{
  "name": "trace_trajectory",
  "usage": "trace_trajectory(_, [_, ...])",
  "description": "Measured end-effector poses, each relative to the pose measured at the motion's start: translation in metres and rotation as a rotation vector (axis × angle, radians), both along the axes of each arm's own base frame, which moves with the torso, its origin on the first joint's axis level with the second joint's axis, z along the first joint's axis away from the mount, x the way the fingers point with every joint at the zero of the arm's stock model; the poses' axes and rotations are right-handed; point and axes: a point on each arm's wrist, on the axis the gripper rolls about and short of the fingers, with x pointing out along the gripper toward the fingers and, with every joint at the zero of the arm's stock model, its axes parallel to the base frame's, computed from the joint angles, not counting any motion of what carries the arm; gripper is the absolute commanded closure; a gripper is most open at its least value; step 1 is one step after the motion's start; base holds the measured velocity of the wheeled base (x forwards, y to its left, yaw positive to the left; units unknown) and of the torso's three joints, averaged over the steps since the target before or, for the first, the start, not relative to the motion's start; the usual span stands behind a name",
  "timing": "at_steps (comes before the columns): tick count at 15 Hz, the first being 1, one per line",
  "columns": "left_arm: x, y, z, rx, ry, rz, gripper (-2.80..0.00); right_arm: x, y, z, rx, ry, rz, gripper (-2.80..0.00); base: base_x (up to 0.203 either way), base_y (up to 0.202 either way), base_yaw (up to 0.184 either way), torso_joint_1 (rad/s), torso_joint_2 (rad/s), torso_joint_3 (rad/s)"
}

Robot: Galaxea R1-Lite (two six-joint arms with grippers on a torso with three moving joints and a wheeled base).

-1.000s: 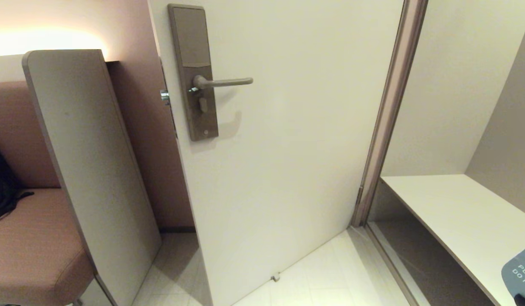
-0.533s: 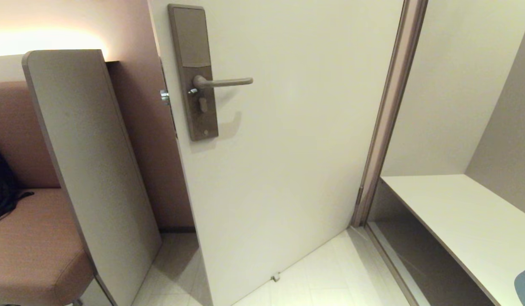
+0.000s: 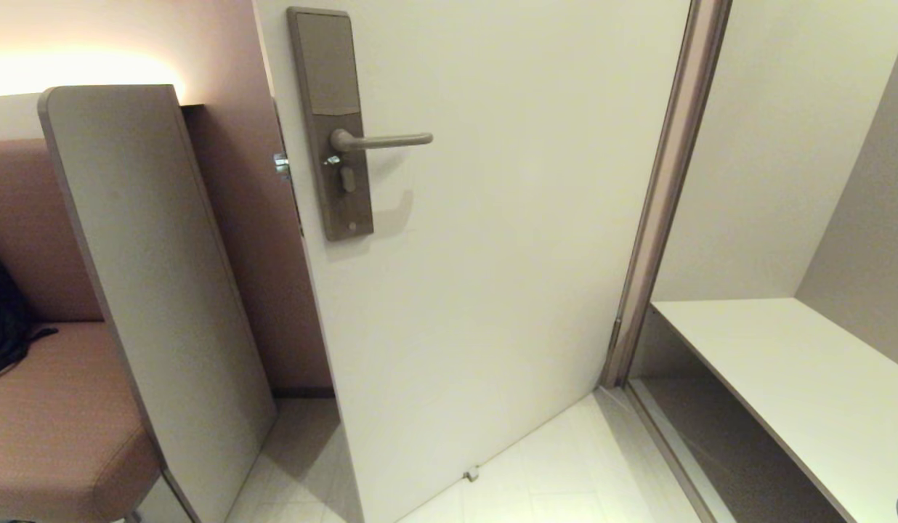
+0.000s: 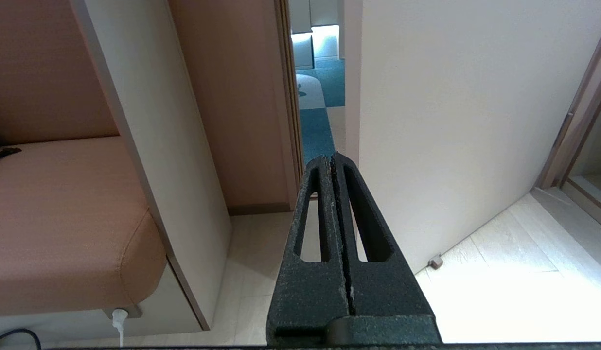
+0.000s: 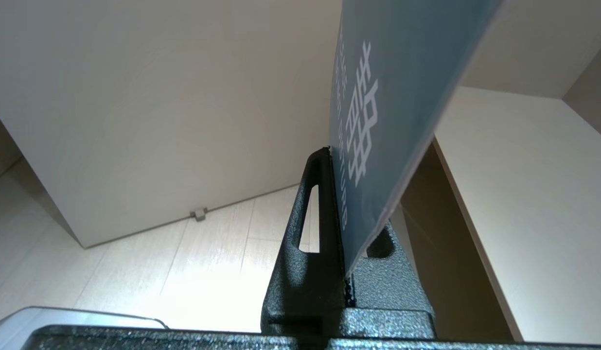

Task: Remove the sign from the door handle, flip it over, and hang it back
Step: Hang the sign back with the other side facing out

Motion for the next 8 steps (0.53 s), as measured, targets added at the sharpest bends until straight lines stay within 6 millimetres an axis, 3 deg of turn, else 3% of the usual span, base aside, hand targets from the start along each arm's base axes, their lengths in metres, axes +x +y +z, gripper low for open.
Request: trace_trajectory(8, [0.0, 0.0, 0.0, 0.0, 0.0, 0.0, 0.0, -0.0066, -0.0001, -0.0023, 0.009, -0.073, 0.001, 0.0, 0.0, 0.0, 0.0, 0.0, 0.0, 0.0])
